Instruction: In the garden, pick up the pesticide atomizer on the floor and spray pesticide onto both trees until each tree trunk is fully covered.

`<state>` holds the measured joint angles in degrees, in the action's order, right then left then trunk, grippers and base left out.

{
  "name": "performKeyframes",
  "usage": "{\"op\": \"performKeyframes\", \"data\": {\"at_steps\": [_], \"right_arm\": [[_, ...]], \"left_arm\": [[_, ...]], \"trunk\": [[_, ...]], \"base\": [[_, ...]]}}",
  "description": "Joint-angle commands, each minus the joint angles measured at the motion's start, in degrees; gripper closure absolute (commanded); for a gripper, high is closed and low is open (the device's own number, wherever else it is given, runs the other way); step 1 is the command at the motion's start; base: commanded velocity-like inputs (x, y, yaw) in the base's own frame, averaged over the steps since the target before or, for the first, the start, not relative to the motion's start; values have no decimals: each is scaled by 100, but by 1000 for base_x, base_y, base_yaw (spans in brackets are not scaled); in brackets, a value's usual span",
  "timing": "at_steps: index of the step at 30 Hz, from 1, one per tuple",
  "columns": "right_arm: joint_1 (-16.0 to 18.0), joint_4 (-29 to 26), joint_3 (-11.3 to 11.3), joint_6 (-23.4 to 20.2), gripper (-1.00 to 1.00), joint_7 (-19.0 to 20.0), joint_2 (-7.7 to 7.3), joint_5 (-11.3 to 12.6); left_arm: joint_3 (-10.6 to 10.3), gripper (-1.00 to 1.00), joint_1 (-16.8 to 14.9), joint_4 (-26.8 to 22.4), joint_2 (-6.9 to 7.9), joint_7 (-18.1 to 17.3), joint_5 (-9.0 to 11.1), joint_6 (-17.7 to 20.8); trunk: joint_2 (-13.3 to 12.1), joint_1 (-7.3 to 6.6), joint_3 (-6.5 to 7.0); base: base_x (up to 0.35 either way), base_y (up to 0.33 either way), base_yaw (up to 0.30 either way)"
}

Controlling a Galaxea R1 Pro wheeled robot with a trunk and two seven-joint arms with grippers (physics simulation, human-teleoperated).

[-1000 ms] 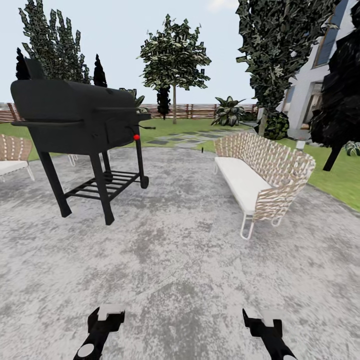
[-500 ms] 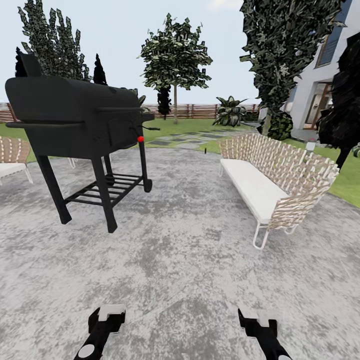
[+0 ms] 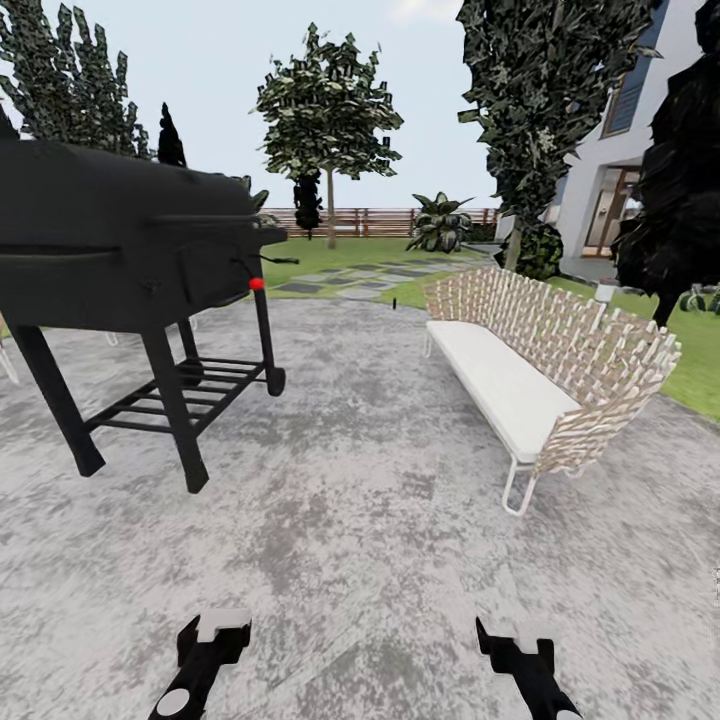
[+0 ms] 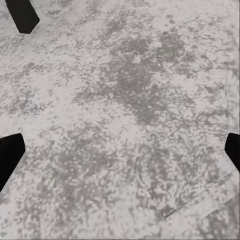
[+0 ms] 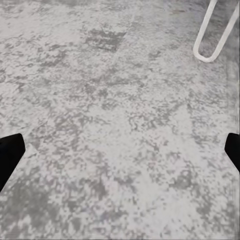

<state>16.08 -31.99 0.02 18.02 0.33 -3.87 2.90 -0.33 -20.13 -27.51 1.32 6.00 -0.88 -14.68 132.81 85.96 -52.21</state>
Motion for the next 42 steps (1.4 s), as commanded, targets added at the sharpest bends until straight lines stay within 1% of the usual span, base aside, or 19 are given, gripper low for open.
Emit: {"op": "performKeyframes", "data": {"at_steps": [1, 9, 42], "right_arm": [[0, 0, 1, 0, -100, 1, 0, 0], [0, -8, 7, 8, -100, -6, 0, 0], [0, 0, 7, 1, -100, -16, 2, -5]], "left_arm": [[1, -100, 0, 0, 0, 2, 0, 0], [6, -100, 0, 0, 8, 6, 0, 0], [6, -100, 0, 3, 3, 6, 0, 0]], "trunk": [[0, 0, 0], [0, 0, 0], [0, 0, 0]], "base": [[340, 1, -291], [340, 0, -248], [340, 0, -1]]}}
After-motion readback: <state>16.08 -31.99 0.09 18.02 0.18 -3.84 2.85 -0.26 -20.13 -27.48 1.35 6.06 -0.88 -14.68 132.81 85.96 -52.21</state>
